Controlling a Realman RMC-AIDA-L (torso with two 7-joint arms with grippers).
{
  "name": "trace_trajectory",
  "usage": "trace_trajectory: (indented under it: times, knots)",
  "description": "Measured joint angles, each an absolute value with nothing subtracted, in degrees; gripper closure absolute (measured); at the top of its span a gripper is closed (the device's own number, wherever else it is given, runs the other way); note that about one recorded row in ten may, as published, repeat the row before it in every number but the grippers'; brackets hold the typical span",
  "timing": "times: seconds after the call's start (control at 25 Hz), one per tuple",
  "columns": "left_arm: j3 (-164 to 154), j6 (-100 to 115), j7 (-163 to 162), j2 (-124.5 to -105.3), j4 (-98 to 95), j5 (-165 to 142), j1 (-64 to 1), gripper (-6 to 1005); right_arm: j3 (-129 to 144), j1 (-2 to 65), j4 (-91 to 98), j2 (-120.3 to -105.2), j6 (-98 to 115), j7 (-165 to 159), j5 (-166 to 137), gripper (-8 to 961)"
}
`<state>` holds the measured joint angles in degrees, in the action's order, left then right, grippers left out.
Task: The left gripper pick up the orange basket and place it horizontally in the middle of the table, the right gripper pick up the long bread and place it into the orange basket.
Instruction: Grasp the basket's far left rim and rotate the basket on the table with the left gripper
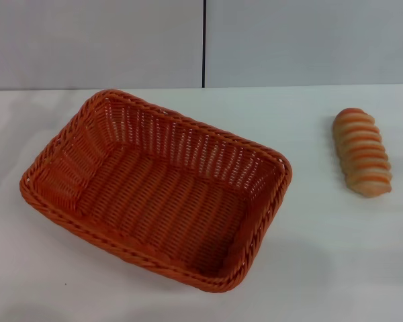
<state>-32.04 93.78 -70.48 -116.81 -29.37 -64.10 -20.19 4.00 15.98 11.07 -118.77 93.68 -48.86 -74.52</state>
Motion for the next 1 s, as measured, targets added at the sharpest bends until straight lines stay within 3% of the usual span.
trace_trajectory:
  times: [0.12, 0.52, 0.72, 0.8, 0.88, 1.0]
  knots:
    - [-30.5, 93.9, -65.1, -118.05, -27.7, -63.9, -19.8, 310, 3.8, 15.7, 11.1, -118.79, 93.7, -48.8, -74.5, 313]
    - [-30.2, 94.2, -65.2, -117.26, -23.9, -62.1, -19.6, 321, 3.8, 16.1, 10.7, -118.83, 93.7, -48.8, -74.5, 312]
    - [-33.8, 92.3, -81.3, -113.50, -34.1, -69.8, -20.5, 327, 4.0, 16.2, 10.4, -118.83, 93.7, -48.8, -74.7, 312]
    - [-34.3, 91.9, -83.9, -112.93, -36.1, -71.3, -20.7, 329, 4.1, 16.2, 10.4, -118.83, 93.7, -48.8, -74.7, 311]
    - [-36.1, 90.6, -95.3, -110.44, -45.0, -81.7, -22.6, 332, 4.2, 16.2, 10.4, -118.83, 93.8, -48.8, -74.7, 311]
    - [-36.1, 89.9, -102.6, -109.72, -52.3, -92.3, -24.8, 358, 4.2, 16.0, 10.2, -118.83, 93.8, -48.8, -74.8, 311]
